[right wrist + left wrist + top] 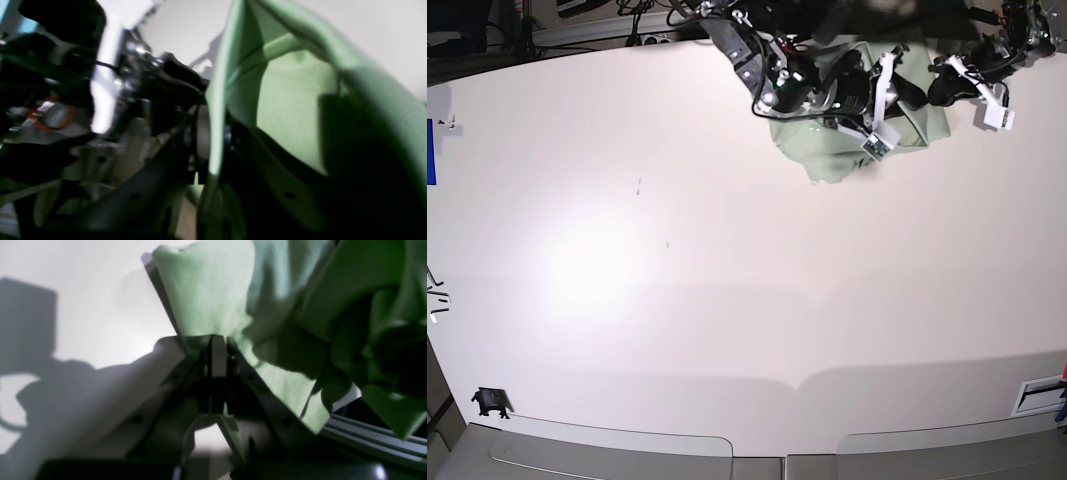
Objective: Fold the T-shirt properly
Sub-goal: 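Lift the shirt end with the right gripper and fold it toward the left gripper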
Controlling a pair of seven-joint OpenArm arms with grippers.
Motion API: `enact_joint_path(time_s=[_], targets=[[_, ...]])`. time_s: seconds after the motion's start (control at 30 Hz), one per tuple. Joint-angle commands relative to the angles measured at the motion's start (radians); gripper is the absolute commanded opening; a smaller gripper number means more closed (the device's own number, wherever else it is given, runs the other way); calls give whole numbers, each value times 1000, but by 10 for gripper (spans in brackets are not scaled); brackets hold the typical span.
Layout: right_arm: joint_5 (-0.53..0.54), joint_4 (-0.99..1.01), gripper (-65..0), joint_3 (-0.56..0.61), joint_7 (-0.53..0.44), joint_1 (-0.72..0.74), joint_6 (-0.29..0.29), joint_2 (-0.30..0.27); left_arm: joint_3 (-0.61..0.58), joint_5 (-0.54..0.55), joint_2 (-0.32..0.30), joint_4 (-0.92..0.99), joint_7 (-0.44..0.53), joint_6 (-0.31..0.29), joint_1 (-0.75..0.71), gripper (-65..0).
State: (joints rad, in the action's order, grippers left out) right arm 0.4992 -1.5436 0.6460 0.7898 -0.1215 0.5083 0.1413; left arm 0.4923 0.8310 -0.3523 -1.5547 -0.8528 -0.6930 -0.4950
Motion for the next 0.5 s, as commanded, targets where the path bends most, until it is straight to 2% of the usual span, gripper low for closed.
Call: enact_joint_path(time_s=[0.0, 0.1, 0.17, 0.33, 0.47], targets=[[39, -15, -618, 3, -18, 10, 30, 16, 3, -7, -11, -6, -6, -5, -4, -650], [120, -16, -435, 3, 2, 10, 92, 16, 3, -7, -11, -6, -6, -5, -4, -650], [189, -16, -376, 3, 7, 10, 137, 16, 3, -7, -11, -6, -5, -5, -3, -650], [270, -16, -372, 2, 6, 11, 190, 16, 3, -7, -11, -6, -5, -5, -3, -650], [272, -18, -372, 2, 7, 35, 190, 16, 4, -1, -17, -7, -5, -5, -3, -650]])
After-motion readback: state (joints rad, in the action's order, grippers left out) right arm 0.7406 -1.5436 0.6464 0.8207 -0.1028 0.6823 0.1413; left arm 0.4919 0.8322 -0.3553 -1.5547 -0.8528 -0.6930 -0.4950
